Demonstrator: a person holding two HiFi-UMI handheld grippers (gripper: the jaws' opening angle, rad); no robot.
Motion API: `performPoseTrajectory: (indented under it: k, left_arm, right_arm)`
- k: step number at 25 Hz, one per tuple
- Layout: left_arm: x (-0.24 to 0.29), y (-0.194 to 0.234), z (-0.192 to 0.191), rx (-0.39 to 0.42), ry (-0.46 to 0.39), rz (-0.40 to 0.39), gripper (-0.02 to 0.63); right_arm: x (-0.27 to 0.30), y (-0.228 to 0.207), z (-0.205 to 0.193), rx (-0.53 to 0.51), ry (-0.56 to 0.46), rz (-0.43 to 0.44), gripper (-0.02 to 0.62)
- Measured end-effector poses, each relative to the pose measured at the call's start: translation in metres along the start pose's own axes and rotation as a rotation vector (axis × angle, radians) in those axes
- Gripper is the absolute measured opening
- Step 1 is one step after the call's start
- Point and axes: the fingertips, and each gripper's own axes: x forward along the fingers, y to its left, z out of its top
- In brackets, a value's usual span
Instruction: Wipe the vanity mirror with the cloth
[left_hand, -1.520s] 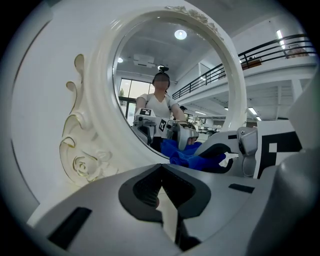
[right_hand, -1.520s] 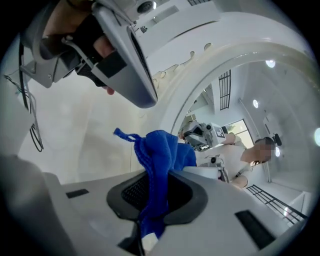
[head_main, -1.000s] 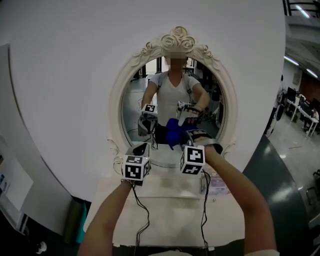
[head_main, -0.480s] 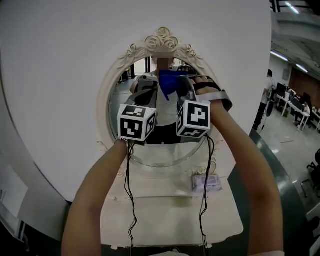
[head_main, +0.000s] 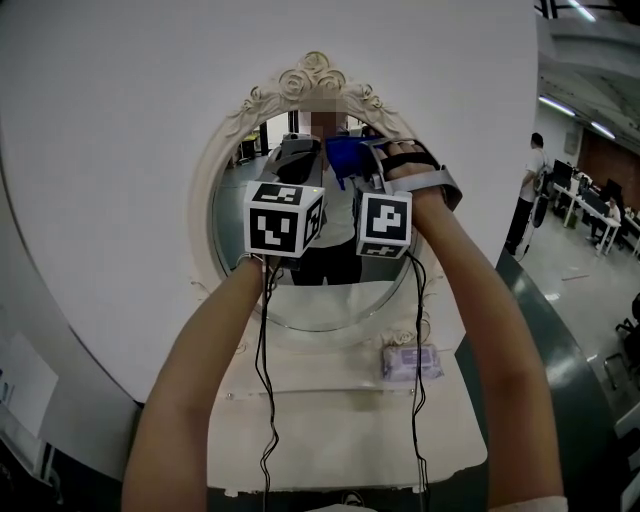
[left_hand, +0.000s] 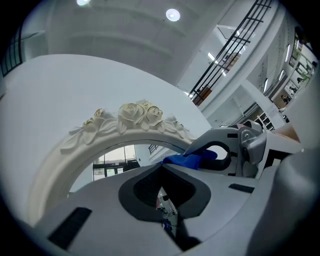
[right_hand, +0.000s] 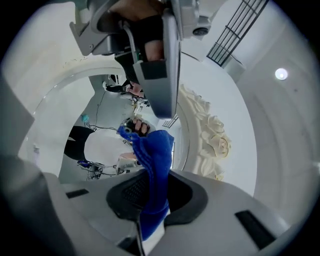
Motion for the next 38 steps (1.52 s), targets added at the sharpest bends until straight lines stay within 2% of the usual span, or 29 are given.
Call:
performPoseTrajectory:
  k: [13, 22, 26, 38]
  left_arm:
    - [-0.001, 0.001, -0.038, -0.067, 0.045, 0.024, 0.004]
    - [-0.004, -0.022, -0.102, -0.113, 0.128, -0.007, 0.003]
    - [-0.008, -0.037, -0.126, -0.121, 0.126, -0.017, 0.005]
    - [-0.025, -0.051, -0.195, -0.191, 0.2, 0.029, 0.005]
  right_arm:
    - [-0.002, 0.028, -0.003, 0.036, -0.005, 0.02, 0.066]
    - [-0.016, 0.091, -0.006, 0.107, -0.011, 0.085, 0.066]
    - [-0.024, 0.113, -0.011, 0.132, 0.01, 0.1, 0.066]
    - [-0.049, 0.197, -0.008, 0.225, 0.039, 0.226, 0.066]
